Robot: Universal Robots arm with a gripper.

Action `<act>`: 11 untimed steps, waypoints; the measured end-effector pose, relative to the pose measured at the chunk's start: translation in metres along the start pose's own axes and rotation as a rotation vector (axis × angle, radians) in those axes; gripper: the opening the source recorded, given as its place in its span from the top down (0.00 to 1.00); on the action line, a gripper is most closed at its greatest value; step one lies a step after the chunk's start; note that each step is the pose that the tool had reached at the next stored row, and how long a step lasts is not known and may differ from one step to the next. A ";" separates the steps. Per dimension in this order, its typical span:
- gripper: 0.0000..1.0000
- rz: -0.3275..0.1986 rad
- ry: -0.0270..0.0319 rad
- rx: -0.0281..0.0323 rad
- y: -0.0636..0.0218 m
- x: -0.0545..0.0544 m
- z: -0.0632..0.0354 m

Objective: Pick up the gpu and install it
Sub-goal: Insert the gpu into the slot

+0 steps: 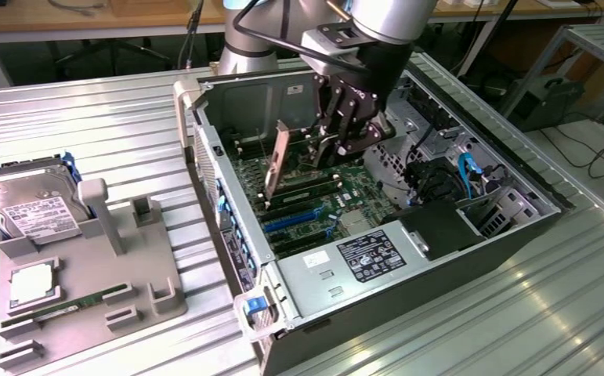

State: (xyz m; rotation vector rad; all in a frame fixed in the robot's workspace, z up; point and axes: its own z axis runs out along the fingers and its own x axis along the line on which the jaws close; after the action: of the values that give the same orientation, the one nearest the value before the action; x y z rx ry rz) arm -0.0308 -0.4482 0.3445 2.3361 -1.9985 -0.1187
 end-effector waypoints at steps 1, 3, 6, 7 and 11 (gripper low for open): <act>0.73 0.014 -0.0012 0.0001 0.0000 0.000 0.0005; 0.73 0.034 -0.0034 0.0007 -0.0002 0.000 0.0018; 0.73 0.044 -0.0024 0.0138 -0.0003 0.000 0.0027; 0.73 0.045 -0.0017 0.0208 -0.0003 0.000 0.0030; 0.73 0.049 0.0028 0.0591 -0.0001 0.000 0.0036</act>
State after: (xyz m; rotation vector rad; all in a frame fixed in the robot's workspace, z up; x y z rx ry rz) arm -0.0310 -0.4481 0.3409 2.3179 -2.0845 -0.0546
